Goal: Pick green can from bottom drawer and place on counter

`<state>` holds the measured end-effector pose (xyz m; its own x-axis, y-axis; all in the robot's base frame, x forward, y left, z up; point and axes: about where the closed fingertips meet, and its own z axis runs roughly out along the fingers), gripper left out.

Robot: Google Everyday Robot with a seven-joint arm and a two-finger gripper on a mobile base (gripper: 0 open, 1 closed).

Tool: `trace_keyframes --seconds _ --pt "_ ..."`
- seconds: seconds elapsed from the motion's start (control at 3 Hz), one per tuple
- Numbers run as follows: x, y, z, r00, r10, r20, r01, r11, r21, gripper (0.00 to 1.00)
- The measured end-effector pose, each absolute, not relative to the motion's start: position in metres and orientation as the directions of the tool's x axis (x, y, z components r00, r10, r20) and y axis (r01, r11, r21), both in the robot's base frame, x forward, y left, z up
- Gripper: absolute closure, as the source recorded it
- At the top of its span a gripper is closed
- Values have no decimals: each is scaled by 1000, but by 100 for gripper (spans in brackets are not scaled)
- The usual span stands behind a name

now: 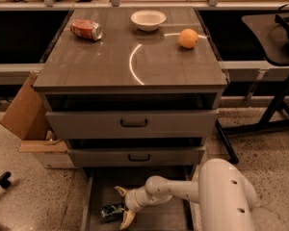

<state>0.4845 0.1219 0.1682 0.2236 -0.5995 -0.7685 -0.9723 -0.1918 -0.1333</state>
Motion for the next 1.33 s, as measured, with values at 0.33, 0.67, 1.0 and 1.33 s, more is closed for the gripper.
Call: trace_keyframes --seconds 0.33,0.67,1.0,1.33 --pt "486 137 147 196 -654 -731 -979 -176 -105 0" --pt "488 144 134 185 -679 -710 -981 -169 -94 0" --pt "491 149 116 184 -697 -693 -982 -164 -96 27" --pt "492 152 108 188 -706 -683 -981 -164 -101 50"
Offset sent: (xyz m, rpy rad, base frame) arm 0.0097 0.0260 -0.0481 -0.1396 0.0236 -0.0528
